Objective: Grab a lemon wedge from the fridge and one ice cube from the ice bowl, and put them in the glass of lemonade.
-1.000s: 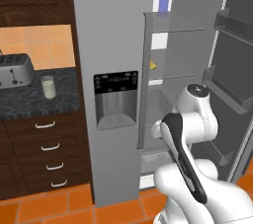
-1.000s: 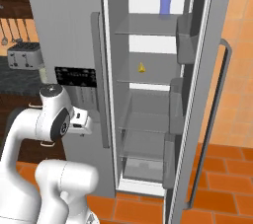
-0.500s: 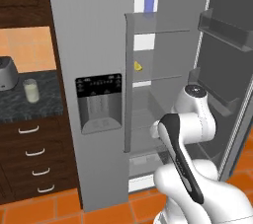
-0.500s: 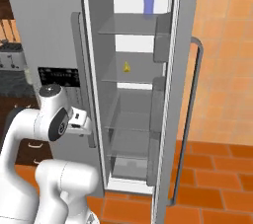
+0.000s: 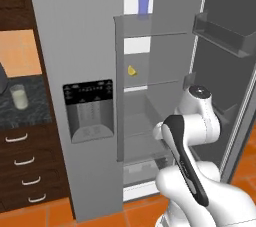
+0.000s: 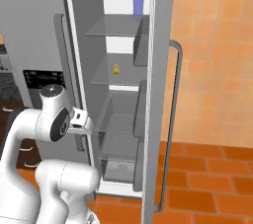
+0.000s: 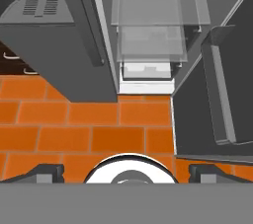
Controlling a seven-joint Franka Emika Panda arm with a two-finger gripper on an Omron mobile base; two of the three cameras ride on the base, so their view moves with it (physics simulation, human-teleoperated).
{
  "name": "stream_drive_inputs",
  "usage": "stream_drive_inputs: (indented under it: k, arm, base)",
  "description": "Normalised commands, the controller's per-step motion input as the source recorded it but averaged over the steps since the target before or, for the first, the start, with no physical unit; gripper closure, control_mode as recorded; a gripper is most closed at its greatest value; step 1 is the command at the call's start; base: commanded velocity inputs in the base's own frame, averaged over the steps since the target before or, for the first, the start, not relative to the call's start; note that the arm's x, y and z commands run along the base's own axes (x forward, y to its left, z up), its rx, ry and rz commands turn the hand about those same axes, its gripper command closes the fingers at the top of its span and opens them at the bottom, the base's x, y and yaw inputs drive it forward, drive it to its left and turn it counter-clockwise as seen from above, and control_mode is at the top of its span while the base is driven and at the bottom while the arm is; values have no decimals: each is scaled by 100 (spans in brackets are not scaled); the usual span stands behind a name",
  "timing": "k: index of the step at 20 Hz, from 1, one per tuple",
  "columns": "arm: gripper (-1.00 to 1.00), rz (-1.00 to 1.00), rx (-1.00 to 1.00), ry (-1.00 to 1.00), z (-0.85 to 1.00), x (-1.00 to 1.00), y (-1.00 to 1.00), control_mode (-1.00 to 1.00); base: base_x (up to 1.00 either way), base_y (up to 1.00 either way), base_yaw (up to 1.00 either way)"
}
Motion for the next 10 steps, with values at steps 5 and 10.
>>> stream_drive_inputs:
  k: [5, 10]
  arm:
    - [-100, 0, 0, 0, 0, 0, 0, 100]
    - [-100, 0, 0, 0, 0, 0, 0, 100]
  base:
    - [53, 0, 0]
    - [26, -6, 0]
